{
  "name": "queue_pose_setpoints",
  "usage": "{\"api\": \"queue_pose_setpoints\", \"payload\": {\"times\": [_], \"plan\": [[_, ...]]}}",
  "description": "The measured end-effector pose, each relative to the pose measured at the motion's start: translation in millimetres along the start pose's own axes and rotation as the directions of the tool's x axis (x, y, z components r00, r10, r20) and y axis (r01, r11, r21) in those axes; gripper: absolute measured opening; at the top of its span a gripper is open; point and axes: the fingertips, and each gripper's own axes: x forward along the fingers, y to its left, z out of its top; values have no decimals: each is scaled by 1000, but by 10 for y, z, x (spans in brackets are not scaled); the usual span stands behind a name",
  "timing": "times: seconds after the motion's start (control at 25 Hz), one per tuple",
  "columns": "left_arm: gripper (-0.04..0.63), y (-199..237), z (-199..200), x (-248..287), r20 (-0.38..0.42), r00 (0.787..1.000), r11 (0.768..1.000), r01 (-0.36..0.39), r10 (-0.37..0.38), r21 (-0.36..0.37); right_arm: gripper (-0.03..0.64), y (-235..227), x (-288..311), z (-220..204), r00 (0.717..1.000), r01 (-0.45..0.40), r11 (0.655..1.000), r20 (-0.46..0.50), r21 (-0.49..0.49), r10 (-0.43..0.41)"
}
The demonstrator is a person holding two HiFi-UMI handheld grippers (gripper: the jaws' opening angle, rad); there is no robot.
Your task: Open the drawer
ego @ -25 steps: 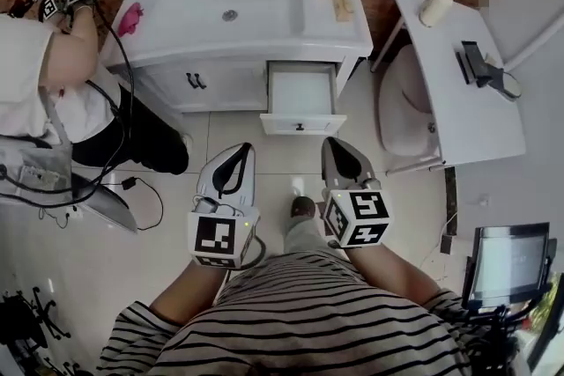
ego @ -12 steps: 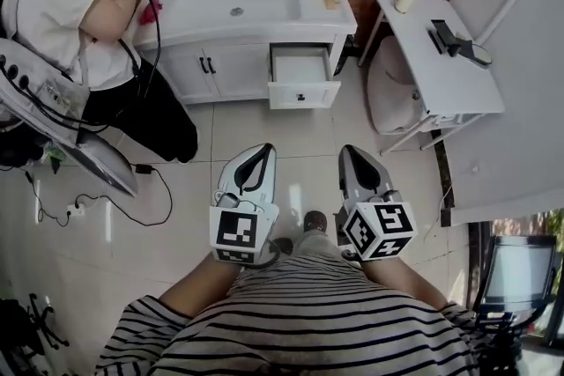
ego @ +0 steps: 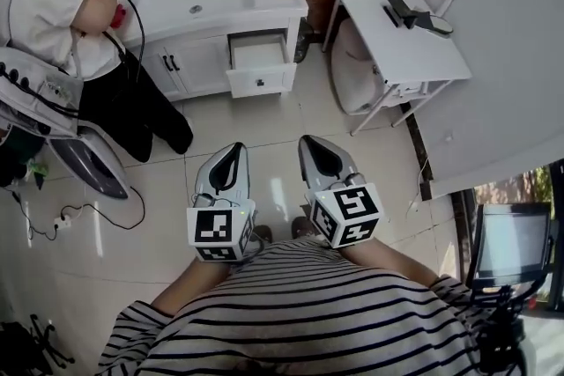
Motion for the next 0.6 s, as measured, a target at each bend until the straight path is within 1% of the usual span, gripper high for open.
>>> {"api": "queue_pose_setpoints", "payload": {"times": [0.2,0.32,0.48,0.6], "plan": [[16,-196,3,146,-25,1000,1000,-12,12,-18,2,-178,-19,46,999,-37,999,-3,-15,37],[16,-308,-10,219,-32,999,1000,-15,15,-14,2,-266,-22,53,999,-54,998,-3,-28,53],[17,-408,-19,212,-34,999,1000,-17,17,4,0,-261,-44,34,997,-78,996,3,-41,78],[17,-403,-24,200,-32,999,1000,-26,26,4,0,-222,-35,24,996,-94,994,4,-52,95]]}}
